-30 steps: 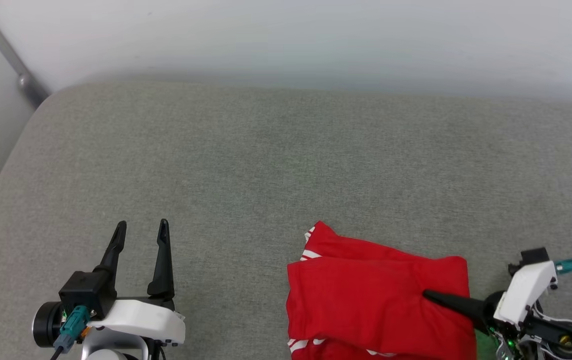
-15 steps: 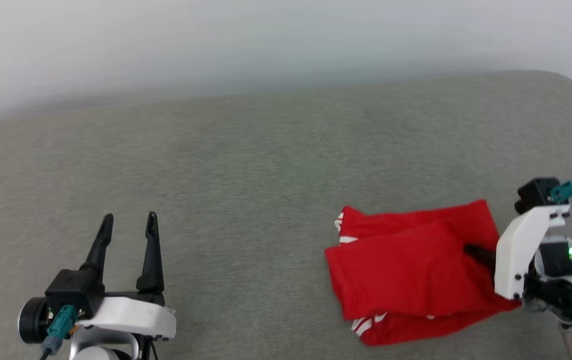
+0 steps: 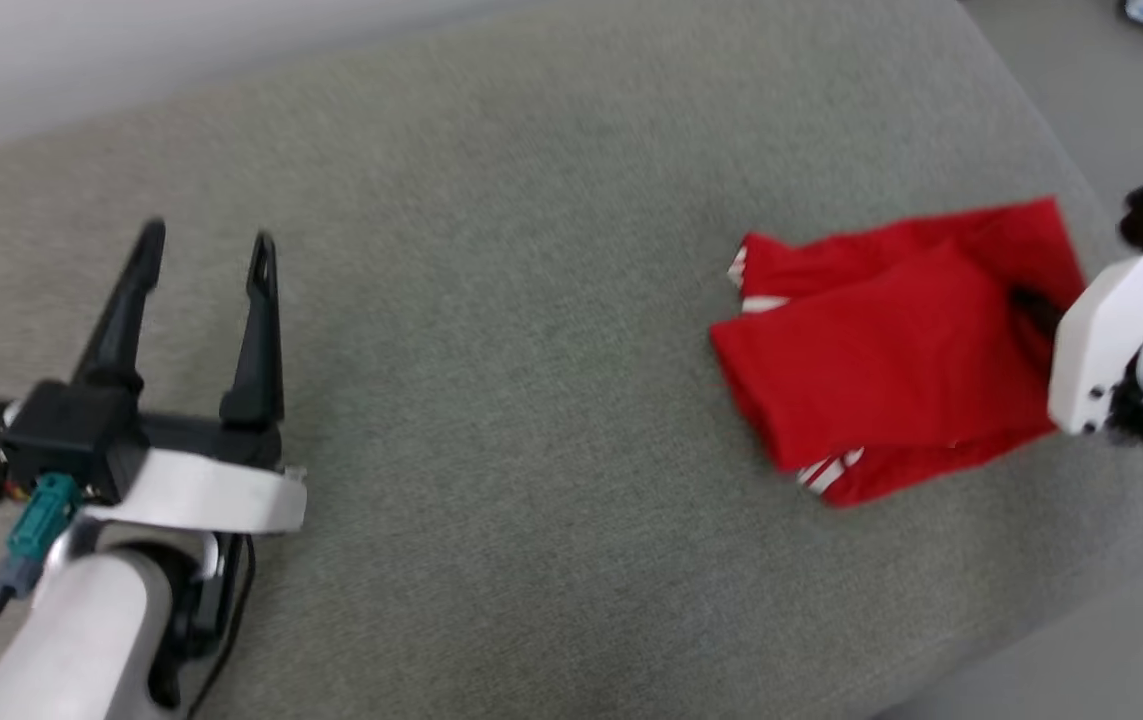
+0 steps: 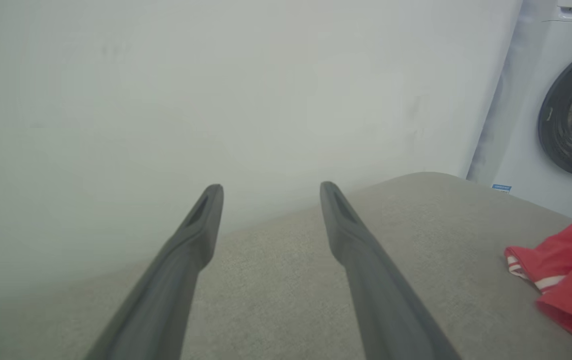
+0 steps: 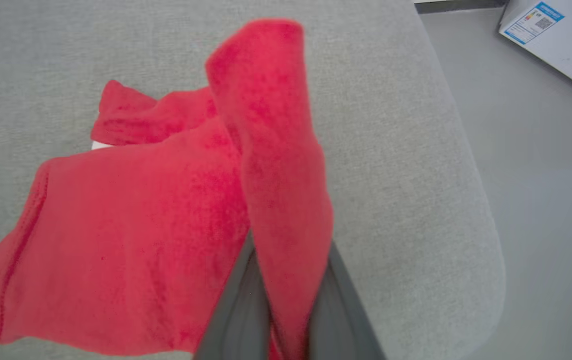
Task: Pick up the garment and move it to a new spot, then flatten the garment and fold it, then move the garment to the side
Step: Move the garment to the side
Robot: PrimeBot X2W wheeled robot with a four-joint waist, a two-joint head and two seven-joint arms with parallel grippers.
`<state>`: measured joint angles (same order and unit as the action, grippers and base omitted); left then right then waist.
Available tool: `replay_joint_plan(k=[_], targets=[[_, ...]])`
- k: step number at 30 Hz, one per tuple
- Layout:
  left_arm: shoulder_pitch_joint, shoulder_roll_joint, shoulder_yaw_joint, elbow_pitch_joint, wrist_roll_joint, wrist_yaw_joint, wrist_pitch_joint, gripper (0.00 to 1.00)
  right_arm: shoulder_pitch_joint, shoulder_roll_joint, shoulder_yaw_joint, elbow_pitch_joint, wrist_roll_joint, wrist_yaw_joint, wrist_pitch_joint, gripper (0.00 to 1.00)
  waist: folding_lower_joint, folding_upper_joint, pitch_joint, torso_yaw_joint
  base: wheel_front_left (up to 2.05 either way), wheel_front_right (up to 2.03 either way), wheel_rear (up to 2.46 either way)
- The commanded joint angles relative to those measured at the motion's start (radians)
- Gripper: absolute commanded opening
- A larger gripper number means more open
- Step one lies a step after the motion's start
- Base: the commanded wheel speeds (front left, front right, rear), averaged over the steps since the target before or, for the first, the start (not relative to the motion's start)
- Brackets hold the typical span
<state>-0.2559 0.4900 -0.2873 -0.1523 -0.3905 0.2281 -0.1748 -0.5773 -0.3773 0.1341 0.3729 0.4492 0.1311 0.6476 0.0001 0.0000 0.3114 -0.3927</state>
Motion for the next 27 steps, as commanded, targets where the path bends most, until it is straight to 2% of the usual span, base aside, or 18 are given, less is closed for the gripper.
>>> replay_joint_plan(k=[1, 9, 14, 16, 18, 19, 21, 27], targets=[[-0.045, 0.014, -0.005, -0.022, 0.017, -0.010, 0.014, 1.00, -0.042, -0.012, -0.014, 0.016, -0.009, -0.001, -0.031, 0.00, -0.0001, 0.0000, 0.144, -0.087, 0.00, 0.00, 0.00], [-0.229, 0.051, -0.046, -0.124, 0.075, -0.052, 0.115, 1.00, -0.204, -0.063, -0.153, 0.181, -0.062, -0.001, -0.215, 0.00, -0.0001, 0.0000, 0.313, -0.050, 0.00, 0.00, 0.00], [-0.307, 0.070, -0.047, -0.177, 0.093, -0.068, 0.152, 1.00, -0.306, -0.077, -0.223, 0.261, -0.109, -0.001, -0.348, 0.00, -0.0001, 0.0000, 0.405, -0.020, 0.00, 0.00, 0.00], [-0.324, 0.073, -0.046, -0.189, 0.097, -0.067, 0.160, 1.00, -0.322, -0.065, -0.245, 0.306, -0.133, -0.001, -0.390, 0.00, -0.0001, 0.0000, 0.426, -0.011, 0.00, 0.00, 0.00], [-0.339, 0.075, -0.046, -0.200, 0.100, -0.066, 0.165, 1.00, -0.342, -0.050, -0.265, 0.351, -0.158, -0.001, -0.428, 0.60, -0.0001, 0.0000, 0.443, -0.005, 0.00, 0.00, 0.00], [-0.347, 0.075, -0.046, -0.203, 0.103, -0.067, 0.167, 1.00, -0.350, -0.041, -0.275, 0.376, -0.168, -0.001, -0.444, 0.86, -0.0001, 0.0000, 0.449, -0.002, 0.00, 0.00, 0.00], [-0.347, 0.075, -0.049, -0.203, 0.105, -0.067, 0.166, 1.00, -0.356, -0.029, -0.299, 0.429, -0.183, -0.001, -0.473, 1.00, -0.0001, 0.0000, 0.449, 0.001, 0.00, 0.00, 0.00], [-0.332, 0.077, -0.049, -0.195, 0.097, -0.062, 0.160, 1.00, -0.372, -0.020, -0.383, 0.537, -0.210, -0.001, -0.575, 1.00, -0.0001, 0.0000, 0.417, 0.002, 0.00, 0.00, 0.00]])
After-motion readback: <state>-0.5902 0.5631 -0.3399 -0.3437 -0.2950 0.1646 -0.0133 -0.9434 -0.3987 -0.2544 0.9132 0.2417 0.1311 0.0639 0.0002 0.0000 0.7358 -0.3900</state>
